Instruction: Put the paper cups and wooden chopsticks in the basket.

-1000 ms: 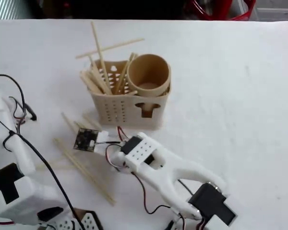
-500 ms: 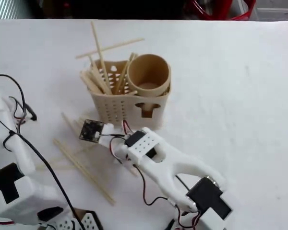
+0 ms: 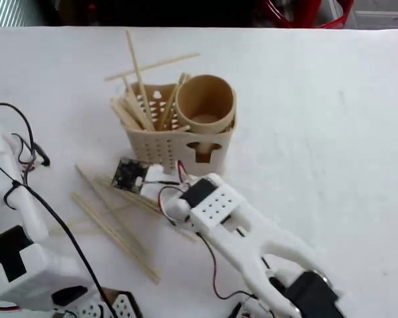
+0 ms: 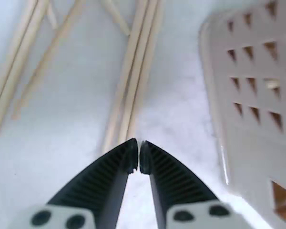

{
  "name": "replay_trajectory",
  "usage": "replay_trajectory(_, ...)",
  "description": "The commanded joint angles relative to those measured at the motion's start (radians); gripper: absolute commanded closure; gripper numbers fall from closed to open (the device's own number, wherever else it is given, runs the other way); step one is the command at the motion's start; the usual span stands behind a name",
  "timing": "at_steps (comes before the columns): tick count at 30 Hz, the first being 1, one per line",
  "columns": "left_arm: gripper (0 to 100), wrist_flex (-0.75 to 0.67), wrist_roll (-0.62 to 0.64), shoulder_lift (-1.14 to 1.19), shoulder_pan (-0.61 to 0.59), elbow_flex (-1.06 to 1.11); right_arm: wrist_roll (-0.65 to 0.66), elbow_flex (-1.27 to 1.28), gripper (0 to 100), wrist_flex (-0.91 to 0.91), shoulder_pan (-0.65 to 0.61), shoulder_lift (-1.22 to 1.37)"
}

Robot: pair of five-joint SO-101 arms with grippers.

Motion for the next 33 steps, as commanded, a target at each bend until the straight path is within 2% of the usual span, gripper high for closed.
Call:
replay_trajectory(1, 78, -0.035, 0.009, -0.004, -0.01, -0.02, -0.031, -0.009, 98.1, 0.053, -0.008, -0.134)
replay_trajectory(5, 78, -0.037, 0.009, -0.008, -0.021, -0.018, -0.071, -0.011, 96.1, 0.07, -0.042, -0.119)
replay_trajectory(10, 78, -0.037, 0.011, -0.008, -0.033, -0.02, -0.087, -0.091, 79.7, 0.065, -0.07, 0.094)
replay_trajectory(12, 78, -0.037, 0.011, -0.008, -0.033, -0.02, -0.087, -0.15, 77.2, 0.067, -0.077, 0.214)
replay_trajectory(17, 78, -0.031, 0.011, -0.008, -0.033, -0.018, -0.089, -0.315, 83.8, 0.067, -0.054, 0.455)
replay_trajectory(20, 78, -0.032, 0.011, -0.008, -0.033, -0.018, -0.08, -0.331, 87.2, 0.068, -0.056, 0.521)
replay_trajectory(24, 78, -0.034, 0.011, -0.008, -0.033, -0.02, -0.044, -0.299, 88.0, 0.068, -0.076, 0.522)
replay_trajectory(28, 78, -0.034, 0.011, -0.01, -0.033, -0.02, -0.048, -0.27, 99.1, 0.062, -0.076, 0.49)
replay_trajectory(33, 78, -0.034, 0.011, -0.01, -0.033, -0.02, -0.049, -0.209, 97.9, 0.065, -0.076, 0.377)
